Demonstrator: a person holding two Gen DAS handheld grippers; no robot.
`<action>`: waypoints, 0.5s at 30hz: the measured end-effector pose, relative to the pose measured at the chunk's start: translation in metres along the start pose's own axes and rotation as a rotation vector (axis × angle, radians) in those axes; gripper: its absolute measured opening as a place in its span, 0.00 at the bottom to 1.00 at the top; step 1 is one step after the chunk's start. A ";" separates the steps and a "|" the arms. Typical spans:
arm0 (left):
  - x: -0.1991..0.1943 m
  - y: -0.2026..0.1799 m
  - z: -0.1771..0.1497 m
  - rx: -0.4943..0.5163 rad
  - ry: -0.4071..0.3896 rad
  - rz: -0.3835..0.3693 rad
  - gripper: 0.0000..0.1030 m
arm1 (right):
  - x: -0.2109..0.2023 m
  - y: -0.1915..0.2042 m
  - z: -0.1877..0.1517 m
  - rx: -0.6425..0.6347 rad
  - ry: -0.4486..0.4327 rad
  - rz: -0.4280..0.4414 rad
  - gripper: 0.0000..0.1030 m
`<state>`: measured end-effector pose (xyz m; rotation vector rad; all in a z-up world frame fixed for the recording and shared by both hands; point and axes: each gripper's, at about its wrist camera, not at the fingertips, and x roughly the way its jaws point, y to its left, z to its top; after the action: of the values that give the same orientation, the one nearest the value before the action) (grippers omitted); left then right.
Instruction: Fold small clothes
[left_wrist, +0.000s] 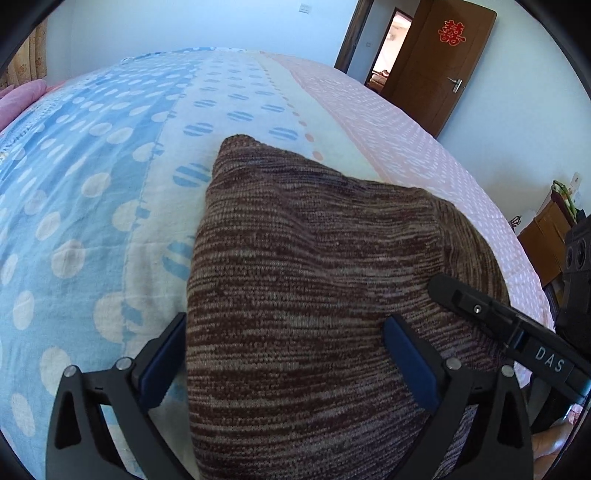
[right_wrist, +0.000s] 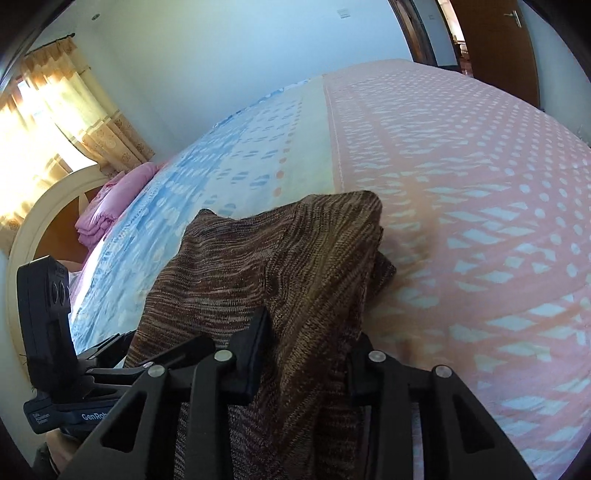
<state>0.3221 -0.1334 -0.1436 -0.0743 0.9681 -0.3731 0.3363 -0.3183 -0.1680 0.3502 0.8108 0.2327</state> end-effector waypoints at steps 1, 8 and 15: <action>-0.001 -0.001 -0.001 0.005 -0.007 0.006 0.93 | -0.003 0.002 -0.001 -0.011 -0.009 -0.011 0.28; -0.009 -0.001 -0.003 0.023 -0.067 -0.013 0.61 | -0.021 0.039 -0.008 -0.171 -0.112 -0.160 0.22; -0.030 -0.008 -0.009 0.072 -0.135 -0.018 0.28 | -0.054 0.090 -0.032 -0.318 -0.226 -0.274 0.22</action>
<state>0.2972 -0.1296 -0.1229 -0.0424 0.8208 -0.4142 0.2700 -0.2471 -0.1177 -0.0360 0.5780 0.0611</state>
